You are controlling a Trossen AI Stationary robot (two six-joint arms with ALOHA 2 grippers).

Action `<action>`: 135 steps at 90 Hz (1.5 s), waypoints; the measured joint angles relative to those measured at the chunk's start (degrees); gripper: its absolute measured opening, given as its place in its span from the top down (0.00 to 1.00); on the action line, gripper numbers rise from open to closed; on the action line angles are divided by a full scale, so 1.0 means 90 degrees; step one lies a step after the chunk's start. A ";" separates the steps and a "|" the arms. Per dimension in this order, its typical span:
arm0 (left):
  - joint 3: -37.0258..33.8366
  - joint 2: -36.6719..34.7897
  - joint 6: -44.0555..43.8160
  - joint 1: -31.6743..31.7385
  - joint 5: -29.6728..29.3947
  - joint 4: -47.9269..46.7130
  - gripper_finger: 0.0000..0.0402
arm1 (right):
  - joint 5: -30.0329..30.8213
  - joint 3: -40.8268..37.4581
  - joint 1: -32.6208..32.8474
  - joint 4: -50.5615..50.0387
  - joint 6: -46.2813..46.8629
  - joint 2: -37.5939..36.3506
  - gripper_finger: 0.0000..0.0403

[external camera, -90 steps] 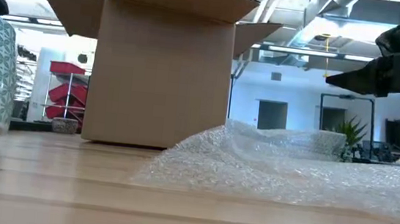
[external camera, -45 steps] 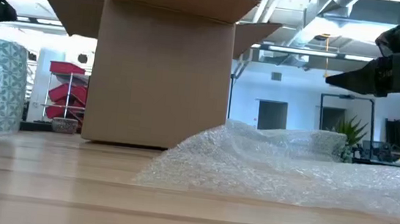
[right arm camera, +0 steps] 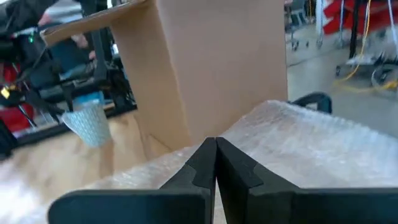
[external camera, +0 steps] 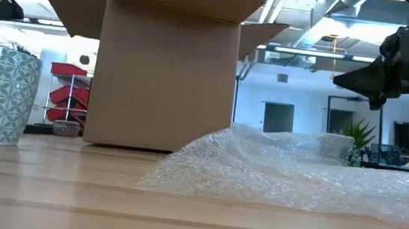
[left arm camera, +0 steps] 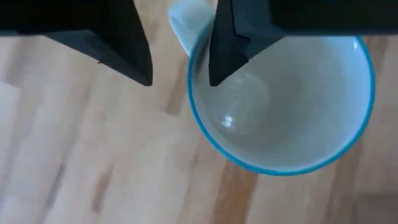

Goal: Wrap mug
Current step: Adjust the brown cardboard box

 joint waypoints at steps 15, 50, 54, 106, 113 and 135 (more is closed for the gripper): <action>0.0921 -0.0252 0.0607 -0.0150 0.0058 -0.0318 0.65 | -0.0005 0.0000 0.0000 -0.0014 0.0142 0.0000 1.00; 0.3326 -0.0390 0.4482 -0.0227 -0.3881 0.0676 0.65 | -0.0009 0.0000 0.0001 -0.0021 0.0169 0.0000 1.00; 0.3482 -0.0386 0.4740 0.0151 -0.4043 0.0539 0.65 | -0.0009 0.0000 0.0010 -0.0021 0.0196 0.0000 1.00; 0.3729 -0.0118 0.6472 0.5392 -0.0562 -0.0212 0.55 | -0.0083 0.0000 0.0010 -0.0064 0.0461 0.0000 1.00; 0.3727 0.0030 0.6610 0.5662 -0.0321 -0.0245 0.55 | -0.0098 0.0001 0.0011 -0.0076 0.0478 0.0000 1.00; 0.3723 0.0563 0.6677 0.6380 0.1522 -0.0411 0.55 | -0.0115 0.0002 0.0015 -0.0095 0.0494 0.0000 1.00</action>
